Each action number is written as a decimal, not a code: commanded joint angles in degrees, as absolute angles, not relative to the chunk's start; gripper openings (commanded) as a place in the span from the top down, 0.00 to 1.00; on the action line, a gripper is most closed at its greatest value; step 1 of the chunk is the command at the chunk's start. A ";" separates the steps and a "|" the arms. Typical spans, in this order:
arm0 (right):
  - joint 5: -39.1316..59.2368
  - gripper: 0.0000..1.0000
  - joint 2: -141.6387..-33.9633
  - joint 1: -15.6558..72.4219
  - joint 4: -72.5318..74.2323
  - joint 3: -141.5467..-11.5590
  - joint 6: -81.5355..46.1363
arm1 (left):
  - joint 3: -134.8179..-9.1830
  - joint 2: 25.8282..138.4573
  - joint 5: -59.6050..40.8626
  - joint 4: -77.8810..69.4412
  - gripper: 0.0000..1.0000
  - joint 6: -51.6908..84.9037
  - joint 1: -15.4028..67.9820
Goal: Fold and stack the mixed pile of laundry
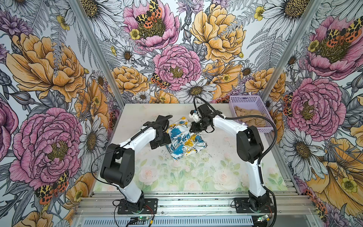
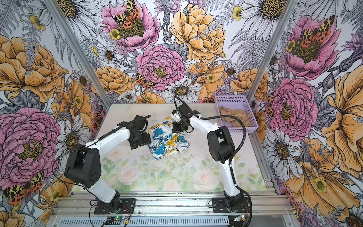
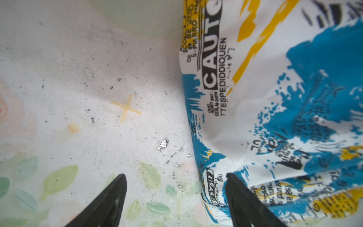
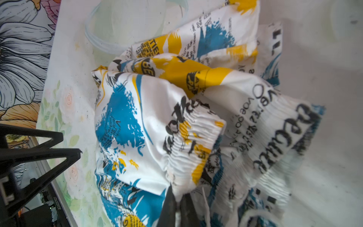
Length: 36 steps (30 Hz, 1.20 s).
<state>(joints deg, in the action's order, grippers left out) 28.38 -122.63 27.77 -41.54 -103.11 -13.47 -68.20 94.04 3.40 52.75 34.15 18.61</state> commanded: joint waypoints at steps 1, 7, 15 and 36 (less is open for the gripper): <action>29.17 1.00 -116.80 27.42 -40.45 -102.73 -13.97 | -67.33 91.74 2.97 51.94 0.20 33.40 17.64; 29.78 1.00 -114.05 27.09 -40.53 -102.40 -14.76 | -66.98 91.10 2.99 51.93 0.20 33.00 16.88; 27.89 1.00 -112.12 24.69 -40.18 -100.28 -15.58 | -67.06 90.95 2.89 52.03 0.21 32.71 16.73; 21.79 1.00 -125.36 13.00 -23.90 -86.99 -20.96 | -70.24 94.45 2.95 52.00 0.23 32.75 18.87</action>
<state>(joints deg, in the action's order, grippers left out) 24.27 -125.25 12.58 -25.39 -88.55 -20.12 -68.18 93.10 3.38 52.69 33.93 18.02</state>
